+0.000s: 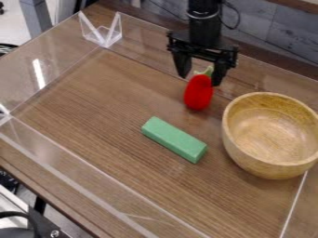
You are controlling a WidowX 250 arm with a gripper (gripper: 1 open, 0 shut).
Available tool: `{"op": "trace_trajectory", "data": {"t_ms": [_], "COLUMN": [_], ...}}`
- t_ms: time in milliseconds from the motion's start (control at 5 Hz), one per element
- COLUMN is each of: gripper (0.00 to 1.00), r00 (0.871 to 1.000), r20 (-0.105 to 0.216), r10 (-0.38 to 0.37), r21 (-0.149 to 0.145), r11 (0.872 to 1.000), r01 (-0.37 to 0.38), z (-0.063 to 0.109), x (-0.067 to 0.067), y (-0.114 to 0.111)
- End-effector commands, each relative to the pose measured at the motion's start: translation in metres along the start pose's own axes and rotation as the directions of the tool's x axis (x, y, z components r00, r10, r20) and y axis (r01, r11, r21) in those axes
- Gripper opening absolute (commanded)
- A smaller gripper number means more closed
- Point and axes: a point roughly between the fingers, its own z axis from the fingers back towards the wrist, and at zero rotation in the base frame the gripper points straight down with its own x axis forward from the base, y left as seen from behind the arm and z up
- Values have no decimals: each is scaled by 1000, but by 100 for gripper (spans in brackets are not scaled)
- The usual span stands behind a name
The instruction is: Move the red fruit to the right
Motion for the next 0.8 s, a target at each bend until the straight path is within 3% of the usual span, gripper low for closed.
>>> {"op": "trace_trajectory", "data": {"t_ms": [0, 200, 600], "gripper": [100, 100, 100], "r00": [996, 996, 997], "r20": [86, 75, 35], "r10": [17, 37, 72], "r21": [-1, 6, 24], "r11": [1000, 999, 997], "r01": [-17, -38, -72], "z": [34, 35, 21], "x": [20, 26, 15], "y": [-5, -5, -19]}}
